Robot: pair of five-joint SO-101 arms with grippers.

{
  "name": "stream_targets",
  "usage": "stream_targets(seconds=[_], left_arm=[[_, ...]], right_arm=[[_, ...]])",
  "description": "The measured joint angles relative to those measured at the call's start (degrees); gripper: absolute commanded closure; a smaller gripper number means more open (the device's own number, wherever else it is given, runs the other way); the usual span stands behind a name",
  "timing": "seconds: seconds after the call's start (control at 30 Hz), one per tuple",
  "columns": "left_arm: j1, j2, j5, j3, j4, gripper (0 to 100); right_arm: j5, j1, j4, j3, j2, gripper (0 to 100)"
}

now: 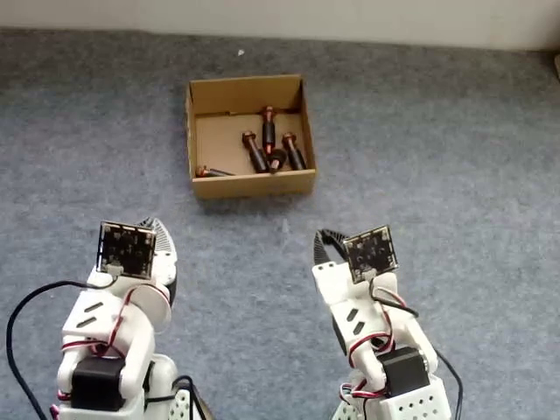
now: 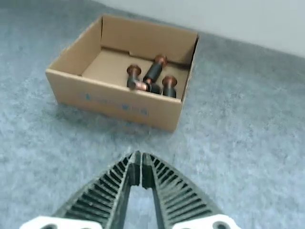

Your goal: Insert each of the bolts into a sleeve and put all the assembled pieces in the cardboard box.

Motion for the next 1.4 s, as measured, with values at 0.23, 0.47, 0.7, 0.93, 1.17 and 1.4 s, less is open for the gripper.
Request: stream_targets(seconds=[0.23, 0.47, 0.7, 0.93, 1.17, 1.4], left_arm=[[-2.8, 0.0, -1.3, 9.7, -0.4, 99], [-2.9, 0.0, -4.8, 20.8, -6.6, 99], [-2.8, 0.0, -4.8, 21.2, -6.0, 99], [-1.8, 0.0, -4.8, 21.2, 3.1, 99], [-1.7, 0.0, -4.8, 21.2, 11.5, 99], [-1.7, 0.0, -4.8, 21.2, 12.8, 99]], right_arm=[[0.0, 0.0, 7.0, 0.6, -0.1, 99.4], [0.0, 0.0, 8.2, 6.0, 0.0, 99.4], [0.0, 0.0, 11.9, 6.0, 0.0, 99.4], [0.0, 0.0, 22.0, 6.0, 0.0, 99.4], [0.0, 0.0, 25.2, 6.0, 0.0, 99.4], [0.0, 0.0, 25.2, 6.0, 0.0, 99.4]])
